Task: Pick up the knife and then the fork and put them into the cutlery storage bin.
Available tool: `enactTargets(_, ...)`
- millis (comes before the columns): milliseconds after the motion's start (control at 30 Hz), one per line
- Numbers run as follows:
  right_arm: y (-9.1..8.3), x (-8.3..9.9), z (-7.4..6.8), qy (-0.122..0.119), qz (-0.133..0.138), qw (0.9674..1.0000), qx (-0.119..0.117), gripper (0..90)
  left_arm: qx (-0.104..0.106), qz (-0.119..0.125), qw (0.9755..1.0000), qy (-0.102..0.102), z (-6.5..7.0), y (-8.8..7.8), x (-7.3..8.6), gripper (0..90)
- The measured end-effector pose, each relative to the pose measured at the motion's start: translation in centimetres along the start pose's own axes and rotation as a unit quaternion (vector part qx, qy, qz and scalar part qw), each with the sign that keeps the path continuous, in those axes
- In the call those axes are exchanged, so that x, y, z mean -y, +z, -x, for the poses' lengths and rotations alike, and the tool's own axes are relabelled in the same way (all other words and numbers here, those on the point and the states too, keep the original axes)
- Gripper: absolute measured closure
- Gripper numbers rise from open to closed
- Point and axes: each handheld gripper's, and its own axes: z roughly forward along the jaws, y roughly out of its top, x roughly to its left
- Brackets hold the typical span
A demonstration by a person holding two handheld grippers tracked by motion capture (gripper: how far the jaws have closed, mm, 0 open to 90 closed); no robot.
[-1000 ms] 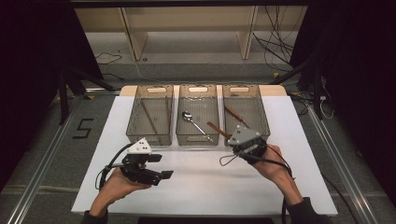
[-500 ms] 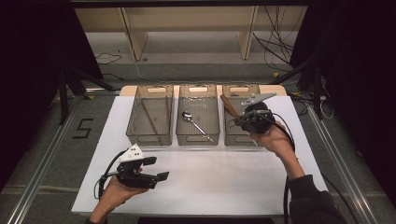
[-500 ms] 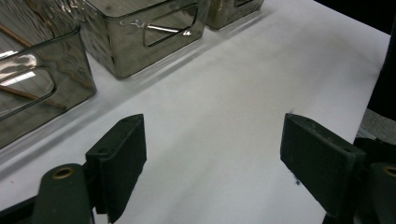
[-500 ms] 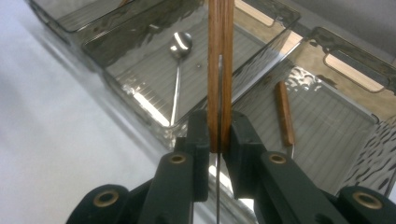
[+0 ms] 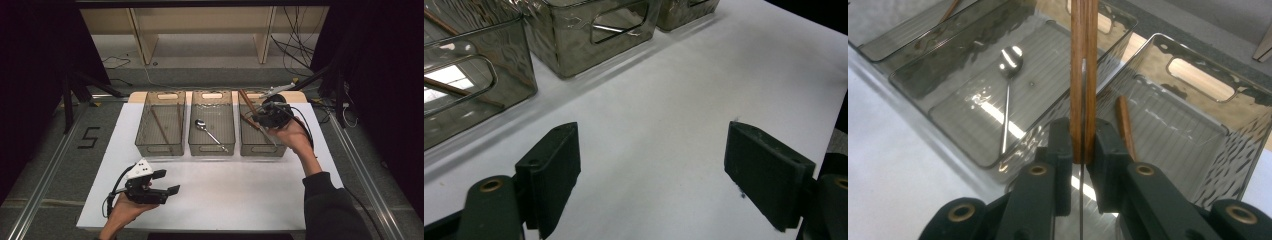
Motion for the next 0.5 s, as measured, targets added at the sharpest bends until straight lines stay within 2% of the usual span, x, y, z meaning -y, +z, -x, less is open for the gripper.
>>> enactTargets(133,0.4,-0.5,0.5,-0.003,-0.002,1.0000,0.008,80.9,0.000,-0.002,1.0000,0.002,0.0,0.1,0.4,22.1)
enactTargets(300,1.1,-0.5,1.4,0.003,0.001,0.9997,0.024,80.9,-0.001,0.008,1.0000,0.002,0.0,0.0,0.6,21.9)
enactTargets(500,2.3,-0.2,2.7,0.020,-0.007,0.9985,0.051,80.9,-0.001,0.005,1.0000,0.004,0.0,0.1,0.9,21.9)
